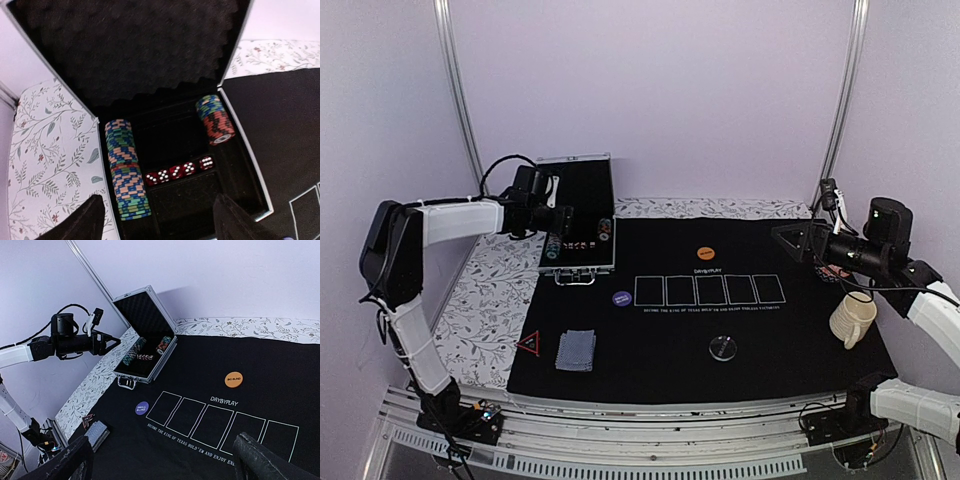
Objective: Distribute texas hold em gaming equipment
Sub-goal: Pick up the pile of poker chips from the chip case.
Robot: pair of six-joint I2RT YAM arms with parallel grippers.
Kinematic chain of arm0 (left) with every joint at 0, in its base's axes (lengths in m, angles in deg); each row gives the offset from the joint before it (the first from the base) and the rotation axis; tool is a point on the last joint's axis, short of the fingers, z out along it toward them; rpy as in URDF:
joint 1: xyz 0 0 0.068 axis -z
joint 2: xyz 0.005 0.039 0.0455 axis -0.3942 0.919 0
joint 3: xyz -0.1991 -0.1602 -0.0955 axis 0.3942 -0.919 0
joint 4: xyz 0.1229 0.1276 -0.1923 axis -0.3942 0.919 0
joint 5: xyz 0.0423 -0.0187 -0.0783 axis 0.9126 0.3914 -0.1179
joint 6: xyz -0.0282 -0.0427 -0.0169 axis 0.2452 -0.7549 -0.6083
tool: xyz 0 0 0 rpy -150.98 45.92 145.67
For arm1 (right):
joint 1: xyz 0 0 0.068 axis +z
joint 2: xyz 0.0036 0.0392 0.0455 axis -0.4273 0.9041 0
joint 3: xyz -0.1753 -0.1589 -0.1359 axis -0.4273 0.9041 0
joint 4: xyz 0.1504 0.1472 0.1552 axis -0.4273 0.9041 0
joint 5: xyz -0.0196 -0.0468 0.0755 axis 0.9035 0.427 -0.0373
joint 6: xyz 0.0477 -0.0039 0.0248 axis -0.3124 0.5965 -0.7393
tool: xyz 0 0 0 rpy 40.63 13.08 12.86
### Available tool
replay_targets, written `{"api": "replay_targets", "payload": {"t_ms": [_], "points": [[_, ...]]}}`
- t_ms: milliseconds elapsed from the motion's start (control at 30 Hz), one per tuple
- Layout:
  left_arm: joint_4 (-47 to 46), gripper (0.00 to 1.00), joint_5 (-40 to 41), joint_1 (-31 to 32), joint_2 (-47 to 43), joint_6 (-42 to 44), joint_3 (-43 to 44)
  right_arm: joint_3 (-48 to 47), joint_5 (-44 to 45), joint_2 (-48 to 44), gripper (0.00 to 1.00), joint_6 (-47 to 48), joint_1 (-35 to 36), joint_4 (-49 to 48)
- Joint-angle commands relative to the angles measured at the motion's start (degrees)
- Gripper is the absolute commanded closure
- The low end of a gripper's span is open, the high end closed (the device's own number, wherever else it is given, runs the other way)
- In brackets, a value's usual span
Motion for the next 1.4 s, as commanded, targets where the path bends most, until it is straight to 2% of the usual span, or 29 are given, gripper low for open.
{"api": "replay_targets", "payload": {"t_ms": [0, 200, 400, 867, 1000, 1167, 1300, 1367], "points": [[2.33, 0.21, 3.42, -2.22, 3.25, -0.93, -0.61, -1.06, 0.39, -0.45, 0.01, -0.79, -0.29, 0.51], [4.39, 0.14, 4.33, -2.49, 6.76, -0.72, 1.04, -0.02, 0.64, -0.70, 0.01, 0.08, -0.20, 1.19], [6.05, 0.27, 5.59, -2.38, 9.86, -1.30, 1.81, 0.28, 0.89, -1.13, 0.01, 1.22, -0.20, 2.46], [7.16, 0.31, 8.75, -0.90, 12.61, 0.77, 4.19, 1.40, 1.96, -2.01, 0.01, 1.72, -0.20, 2.70], [7.79, 0.31, 8.51, -0.71, 12.75, 4.43, 5.56, 1.04, 1.97, -1.89, 0.01, 1.93, -0.24, 2.95], [9.30, 0.26, 3.13, -1.81, 10.26, 12.81, 7.56, -0.64, 1.98, -1.99, 0.01, 2.97, -0.26, 4.58], [9.38, 0.21, -6.49, -3.62, 6.98, 18.80, 6.91, -0.58, 2.10, -2.31, 0.01, 3.28, -0.20, 4.90], [9.57, 0.18, -11.74, -4.16, 6.08, 25.49, 6.10, -0.59, 1.70, -2.36, 0.01, 3.27, -0.23, 4.93]]}}
